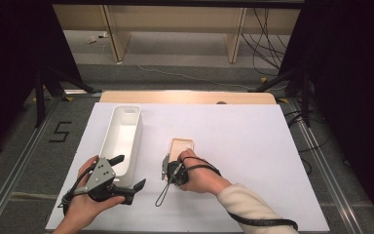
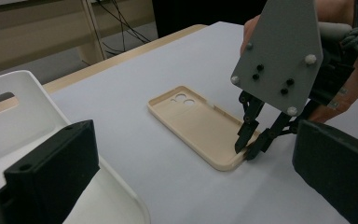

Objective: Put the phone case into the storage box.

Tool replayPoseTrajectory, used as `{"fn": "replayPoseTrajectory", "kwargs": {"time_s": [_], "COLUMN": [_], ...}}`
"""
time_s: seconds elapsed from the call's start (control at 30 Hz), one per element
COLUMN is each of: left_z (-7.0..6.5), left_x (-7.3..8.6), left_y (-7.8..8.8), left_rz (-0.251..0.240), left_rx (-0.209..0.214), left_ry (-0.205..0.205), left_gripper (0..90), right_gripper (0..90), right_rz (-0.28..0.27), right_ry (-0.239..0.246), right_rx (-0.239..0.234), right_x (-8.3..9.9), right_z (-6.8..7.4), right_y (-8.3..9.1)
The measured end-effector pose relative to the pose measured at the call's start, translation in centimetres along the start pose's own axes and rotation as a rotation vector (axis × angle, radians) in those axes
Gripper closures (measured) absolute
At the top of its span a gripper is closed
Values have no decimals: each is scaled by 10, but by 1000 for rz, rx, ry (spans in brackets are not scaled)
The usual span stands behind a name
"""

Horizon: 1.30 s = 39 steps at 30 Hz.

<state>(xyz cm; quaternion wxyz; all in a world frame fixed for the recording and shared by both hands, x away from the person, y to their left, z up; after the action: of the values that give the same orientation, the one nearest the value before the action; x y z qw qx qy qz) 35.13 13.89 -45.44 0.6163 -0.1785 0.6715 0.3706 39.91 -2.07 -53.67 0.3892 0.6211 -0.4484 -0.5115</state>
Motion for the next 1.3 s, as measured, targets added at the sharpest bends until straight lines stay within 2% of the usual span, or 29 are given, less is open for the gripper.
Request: {"fn": "replayPoseTrajectory", "kwargs": {"time_s": [0.3,0.53,0.63,1.0,1.3], "left_z": [0,0,0,0,0], "left_x": [0,0,0,0,0], "left_y": [0,0,0,0,0], "left_rz": [0,0,-2,0,-2], "left_rx": [0,1,0,-2,-4], "left_ry": [-1,-1,3,3,7], "left_gripper": [0,0,0,0,0], "right_gripper": [858,882,885,884,884], "right_rz": [-9,-36,-47,-128,-194], "right_ry": [-17,-15,2,26,54], "right_rx": [-8,-14,-11,17,41], "right_x": [1,2,2,1,5], "right_z": [2,3,4,4,9], "right_y": [1,2,4,33,46]}}
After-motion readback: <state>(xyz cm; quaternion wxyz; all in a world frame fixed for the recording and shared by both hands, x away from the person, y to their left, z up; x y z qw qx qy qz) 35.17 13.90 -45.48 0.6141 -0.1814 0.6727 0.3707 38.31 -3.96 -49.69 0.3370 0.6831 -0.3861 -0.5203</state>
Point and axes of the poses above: each handheld gripper's, and its own axes: y roughly backward along the jaws, x roughly out of its underside, z roughly to its left, the point moved 8 cm from there along -y, roughly forward along the jaws, and after that the axes turned 4 degrees about -z, right-handed, at the moved point
